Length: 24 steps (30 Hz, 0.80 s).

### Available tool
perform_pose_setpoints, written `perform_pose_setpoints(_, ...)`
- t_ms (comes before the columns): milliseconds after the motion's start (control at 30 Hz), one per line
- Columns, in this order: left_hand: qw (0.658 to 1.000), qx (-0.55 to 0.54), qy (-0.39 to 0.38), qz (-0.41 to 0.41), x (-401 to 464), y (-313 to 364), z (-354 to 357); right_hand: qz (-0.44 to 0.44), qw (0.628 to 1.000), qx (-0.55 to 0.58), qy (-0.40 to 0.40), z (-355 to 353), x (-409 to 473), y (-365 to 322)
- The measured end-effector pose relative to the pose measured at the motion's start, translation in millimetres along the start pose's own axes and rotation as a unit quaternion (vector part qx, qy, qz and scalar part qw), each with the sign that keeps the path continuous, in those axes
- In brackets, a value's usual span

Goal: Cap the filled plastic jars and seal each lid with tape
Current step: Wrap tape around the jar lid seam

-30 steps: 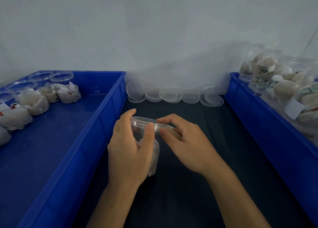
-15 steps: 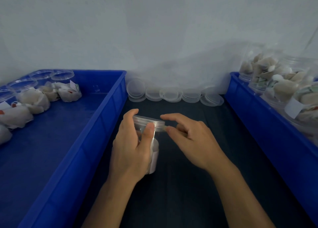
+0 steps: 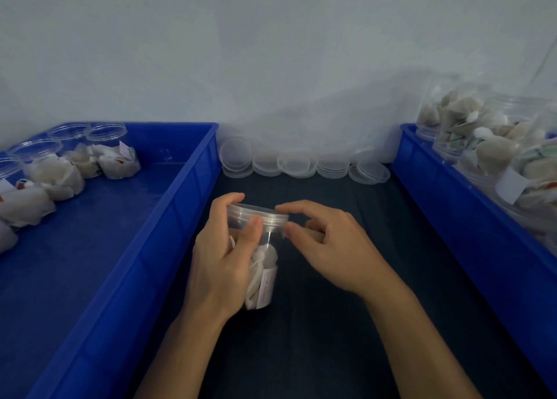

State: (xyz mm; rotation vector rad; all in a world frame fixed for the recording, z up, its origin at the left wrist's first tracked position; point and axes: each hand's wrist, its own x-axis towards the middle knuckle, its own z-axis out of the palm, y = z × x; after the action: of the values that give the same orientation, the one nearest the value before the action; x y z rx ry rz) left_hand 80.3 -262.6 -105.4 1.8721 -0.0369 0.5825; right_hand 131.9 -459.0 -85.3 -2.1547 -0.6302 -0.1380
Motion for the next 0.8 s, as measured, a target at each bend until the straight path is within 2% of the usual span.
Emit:
perform_pose_setpoints(200, 0.999, -0.038, -0.024, 0.008, 0.0, -0.5, -5.0, -0.012, 0.999, -0.028, 0.021, 0.8, -1.8, -6.0)
perform_pose_setpoints(267, 1.0, 0.012, -0.022, 0.017, -0.3, -1.6, -5.1, -0.014, 0.999, -0.039, 0.027, 2.0, -2.7, -8.9)
perform_pose_setpoints(367, 0.99, 0.125, 0.046, 0.039, 0.1, -1.7, -5.2, -0.013, 0.998, -0.045, 0.037, 3.0, -3.6, -13.2)
perform_pose_setpoints(433, 0.985, 0.15, 0.073, 0.046, -0.9, -0.5, -3.0, -0.015, 0.998, -0.05, 0.044, 3.5, -4.1, -15.0)
perform_pose_setpoints(600, 0.991, 0.135, 0.022, 0.009, 1.5, 0.8, 4.3, -0.012, 0.998, -0.054, 0.032, 3.2, -4.6, -15.7)
perform_pose_setpoints(733, 0.995, 0.094, 0.034, -0.013, 4.6, -0.2, 2.3, 0.02, 0.999, 0.023, -0.036, -0.9, -4.2, -12.5)
perform_pose_setpoints(800, 0.996, 0.074, 0.039, -0.026, 4.5, 0.0, 1.2, 0.019, 0.998, 0.034, -0.045, -1.4, -3.9, -13.1)
